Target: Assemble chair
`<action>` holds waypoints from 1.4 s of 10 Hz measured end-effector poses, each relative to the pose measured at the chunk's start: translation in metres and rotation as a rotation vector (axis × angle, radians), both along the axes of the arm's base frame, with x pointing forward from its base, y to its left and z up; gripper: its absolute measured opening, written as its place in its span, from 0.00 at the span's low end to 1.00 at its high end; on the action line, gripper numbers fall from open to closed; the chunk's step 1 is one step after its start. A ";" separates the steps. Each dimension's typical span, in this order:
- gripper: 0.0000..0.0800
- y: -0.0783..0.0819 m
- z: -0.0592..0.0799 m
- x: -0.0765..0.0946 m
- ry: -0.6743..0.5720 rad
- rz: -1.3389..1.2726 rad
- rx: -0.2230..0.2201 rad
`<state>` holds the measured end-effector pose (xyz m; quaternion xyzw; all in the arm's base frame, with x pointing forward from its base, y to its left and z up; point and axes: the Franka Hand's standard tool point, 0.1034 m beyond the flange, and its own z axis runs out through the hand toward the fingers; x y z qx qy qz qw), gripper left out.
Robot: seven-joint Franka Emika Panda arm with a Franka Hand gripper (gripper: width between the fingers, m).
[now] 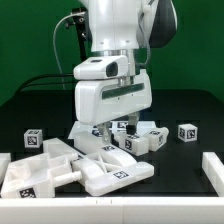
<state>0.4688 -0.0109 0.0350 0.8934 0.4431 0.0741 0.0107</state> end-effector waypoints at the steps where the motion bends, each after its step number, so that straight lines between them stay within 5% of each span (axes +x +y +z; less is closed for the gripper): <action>1: 0.81 0.000 0.000 0.000 0.000 0.000 0.000; 6: 0.81 -0.031 -0.005 -0.009 0.050 -0.043 -0.004; 8: 0.81 -0.033 -0.021 -0.015 0.064 -0.053 0.004; 11: 0.81 -0.037 -0.028 -0.017 0.079 -0.064 0.008; 13: 0.49 -0.036 -0.028 -0.016 0.079 -0.063 0.008; 14: 0.49 -0.036 -0.028 -0.016 0.079 -0.063 0.008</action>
Offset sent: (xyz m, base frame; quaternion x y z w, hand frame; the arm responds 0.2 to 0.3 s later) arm -0.0140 -0.0209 -0.0020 0.0599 -0.0247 0.0448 0.9969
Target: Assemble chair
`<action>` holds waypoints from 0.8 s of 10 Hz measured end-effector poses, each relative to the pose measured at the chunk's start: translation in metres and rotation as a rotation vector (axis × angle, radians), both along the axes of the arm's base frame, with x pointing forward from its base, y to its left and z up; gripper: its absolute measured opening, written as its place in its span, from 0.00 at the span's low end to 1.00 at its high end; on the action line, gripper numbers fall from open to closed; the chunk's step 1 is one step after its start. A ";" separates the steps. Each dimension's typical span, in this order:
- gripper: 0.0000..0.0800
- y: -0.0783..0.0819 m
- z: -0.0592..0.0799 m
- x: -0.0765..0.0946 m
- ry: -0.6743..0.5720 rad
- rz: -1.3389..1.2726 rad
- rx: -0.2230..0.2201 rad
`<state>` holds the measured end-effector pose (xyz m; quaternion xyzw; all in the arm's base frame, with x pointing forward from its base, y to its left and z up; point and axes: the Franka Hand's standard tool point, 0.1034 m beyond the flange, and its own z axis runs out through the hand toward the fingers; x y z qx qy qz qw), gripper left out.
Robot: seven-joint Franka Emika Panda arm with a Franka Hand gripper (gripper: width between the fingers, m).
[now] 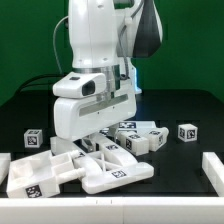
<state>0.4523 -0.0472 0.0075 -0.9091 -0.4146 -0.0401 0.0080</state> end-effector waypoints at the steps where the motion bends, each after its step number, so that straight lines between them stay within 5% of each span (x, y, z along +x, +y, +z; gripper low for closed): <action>1: 0.35 0.000 0.000 0.000 0.000 0.000 0.000; 3: 0.35 -0.006 0.000 -0.004 -0.008 -0.025 -0.001; 8: 0.35 -0.027 0.011 -0.049 0.059 -0.307 0.009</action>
Offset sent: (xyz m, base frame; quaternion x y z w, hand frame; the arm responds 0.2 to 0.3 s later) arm -0.0336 -0.0204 0.0097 -0.0133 0.0149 0.1173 0.9929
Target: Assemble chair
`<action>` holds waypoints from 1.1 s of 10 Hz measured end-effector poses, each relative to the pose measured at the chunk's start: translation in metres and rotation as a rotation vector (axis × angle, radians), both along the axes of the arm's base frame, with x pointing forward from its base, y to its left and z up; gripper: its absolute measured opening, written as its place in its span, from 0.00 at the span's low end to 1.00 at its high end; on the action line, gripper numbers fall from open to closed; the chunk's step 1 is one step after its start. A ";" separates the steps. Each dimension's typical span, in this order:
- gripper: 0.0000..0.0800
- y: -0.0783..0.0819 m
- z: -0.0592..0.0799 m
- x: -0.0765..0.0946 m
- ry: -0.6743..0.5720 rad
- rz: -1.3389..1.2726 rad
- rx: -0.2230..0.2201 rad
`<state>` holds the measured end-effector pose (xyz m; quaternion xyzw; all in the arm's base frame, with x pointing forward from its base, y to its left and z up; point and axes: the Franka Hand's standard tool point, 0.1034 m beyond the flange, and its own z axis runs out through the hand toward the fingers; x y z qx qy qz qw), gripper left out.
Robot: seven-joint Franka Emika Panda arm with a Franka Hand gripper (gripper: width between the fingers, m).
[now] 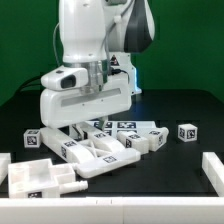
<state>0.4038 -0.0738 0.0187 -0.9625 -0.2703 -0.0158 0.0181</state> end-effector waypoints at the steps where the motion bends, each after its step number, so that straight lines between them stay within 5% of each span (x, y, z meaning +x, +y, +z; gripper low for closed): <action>1: 0.35 0.000 0.001 0.001 -0.005 0.005 -0.002; 11: 0.36 -0.016 -0.011 -0.031 0.023 -0.180 0.006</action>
Offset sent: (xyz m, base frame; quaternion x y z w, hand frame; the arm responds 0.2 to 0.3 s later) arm 0.0000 0.0000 0.0000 0.0000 0.0000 0.0000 1.0000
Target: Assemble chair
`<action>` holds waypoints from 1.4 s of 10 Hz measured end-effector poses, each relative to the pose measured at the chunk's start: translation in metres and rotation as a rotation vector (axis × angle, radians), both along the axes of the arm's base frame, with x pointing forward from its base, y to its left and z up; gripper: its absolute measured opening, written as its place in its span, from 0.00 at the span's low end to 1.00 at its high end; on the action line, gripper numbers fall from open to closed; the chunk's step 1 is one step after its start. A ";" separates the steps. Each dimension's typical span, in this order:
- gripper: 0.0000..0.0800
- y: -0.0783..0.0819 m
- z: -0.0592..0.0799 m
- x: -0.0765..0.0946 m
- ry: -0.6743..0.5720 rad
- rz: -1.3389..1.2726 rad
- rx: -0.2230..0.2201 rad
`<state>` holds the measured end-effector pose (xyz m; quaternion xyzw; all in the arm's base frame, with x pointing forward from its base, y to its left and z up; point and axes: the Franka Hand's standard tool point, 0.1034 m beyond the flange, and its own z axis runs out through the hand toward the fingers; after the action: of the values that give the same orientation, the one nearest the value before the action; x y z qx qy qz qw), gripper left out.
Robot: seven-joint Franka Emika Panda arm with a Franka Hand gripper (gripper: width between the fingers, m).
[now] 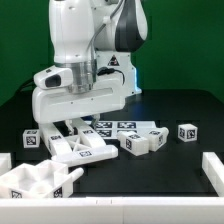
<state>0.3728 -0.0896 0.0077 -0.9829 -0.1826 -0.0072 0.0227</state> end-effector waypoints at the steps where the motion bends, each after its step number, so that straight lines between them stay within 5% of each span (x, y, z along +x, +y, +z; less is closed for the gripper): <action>1: 0.36 0.000 0.000 0.000 0.000 0.001 0.000; 2: 0.46 0.000 0.000 0.000 0.001 0.002 0.000; 3: 0.46 0.000 0.000 0.000 0.001 0.002 0.000; 4: 0.70 0.003 0.001 0.000 0.022 -0.012 0.011; 6: 0.79 0.011 0.031 0.022 0.073 -0.064 0.041; 9: 0.81 0.012 0.050 0.048 0.113 -0.104 0.067; 13: 0.81 0.011 0.048 0.048 0.122 -0.126 0.067; 14: 0.81 0.004 0.052 0.063 0.140 -0.191 0.071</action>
Offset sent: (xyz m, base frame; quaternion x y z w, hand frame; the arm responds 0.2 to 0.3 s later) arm 0.0000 0.0000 0.0000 0.0000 0.0000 0.0000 1.0000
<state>0.4356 -0.0856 0.0595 -0.9925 -0.0857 0.0527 0.0695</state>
